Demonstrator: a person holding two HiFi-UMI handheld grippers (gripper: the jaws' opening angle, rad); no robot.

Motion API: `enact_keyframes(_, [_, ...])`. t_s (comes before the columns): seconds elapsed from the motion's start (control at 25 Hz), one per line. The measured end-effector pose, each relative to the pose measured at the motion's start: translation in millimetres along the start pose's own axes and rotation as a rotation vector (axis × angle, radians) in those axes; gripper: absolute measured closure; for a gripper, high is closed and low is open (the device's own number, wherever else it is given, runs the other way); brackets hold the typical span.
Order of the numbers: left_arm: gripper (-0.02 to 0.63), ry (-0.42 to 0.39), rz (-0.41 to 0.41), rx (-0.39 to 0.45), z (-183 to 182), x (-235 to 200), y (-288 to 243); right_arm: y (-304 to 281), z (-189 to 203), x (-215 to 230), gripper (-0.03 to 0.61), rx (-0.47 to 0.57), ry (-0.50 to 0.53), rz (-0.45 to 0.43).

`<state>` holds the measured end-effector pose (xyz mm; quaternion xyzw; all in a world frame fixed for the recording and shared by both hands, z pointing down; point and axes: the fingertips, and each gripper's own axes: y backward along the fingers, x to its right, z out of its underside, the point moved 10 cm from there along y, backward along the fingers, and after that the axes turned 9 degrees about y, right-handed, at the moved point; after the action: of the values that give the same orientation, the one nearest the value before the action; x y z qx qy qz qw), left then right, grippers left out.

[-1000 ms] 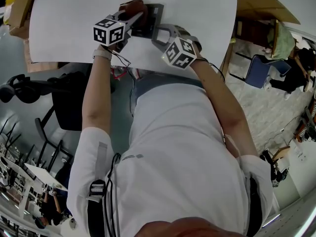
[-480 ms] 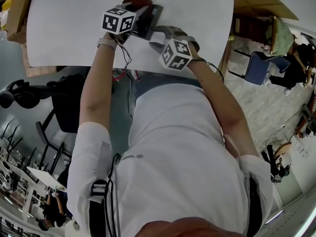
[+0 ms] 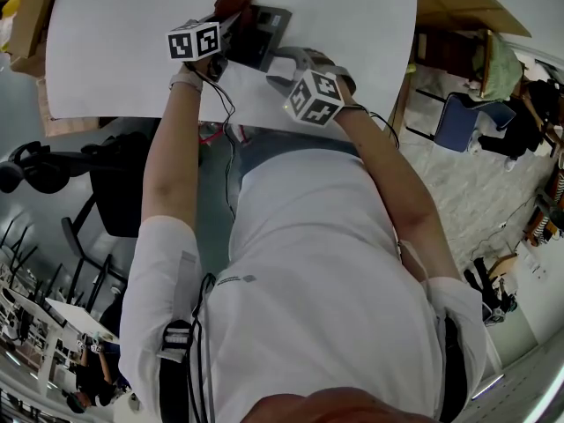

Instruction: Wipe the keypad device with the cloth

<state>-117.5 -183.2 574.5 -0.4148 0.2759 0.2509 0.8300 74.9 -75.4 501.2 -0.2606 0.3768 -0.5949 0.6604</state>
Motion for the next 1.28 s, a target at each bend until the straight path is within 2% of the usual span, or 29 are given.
enact_keyframes(0.12, [0.560, 0.011, -0.050, -0.013, 8.0, -12.4, 5.7, -0.5, -0.5, 0.3, 0.360, -0.002, -0.002, 0.001])
enact_keyframes(0.28, [0.560, 0.017, -0.077, -0.012, 16.7, -19.4, 14.0, -1.8, -0.3, 0.5, 0.360, -0.002, -0.016, 0.008])
enact_keyframes(0.52, [0.560, 0.066, -0.075, -0.007, 35.2, -22.3, 35.6, -4.3, -2.4, -0.1, 0.360, -0.013, -0.068, 0.042])
enact_keyframes(1.04, [0.560, 0.015, -0.053, -0.021, 86.2, 18.3, 86.3, -11.0, -7.1, 0.1, 0.360, -0.099, -0.162, 0.187])
enact_keyframes(1.12, [0.560, 0.009, -0.044, -0.006, 89.2, 23.1, 100.0, -14.3, -8.2, 0.2, 0.360, -0.088, -0.208, 0.200])
enact_keyframes(1.28, [0.560, 0.034, -0.031, 0.079, 92.1, 31.9, 139.6, -20.3, -8.6, -3.5, 0.360, -0.025, -0.356, 0.207])
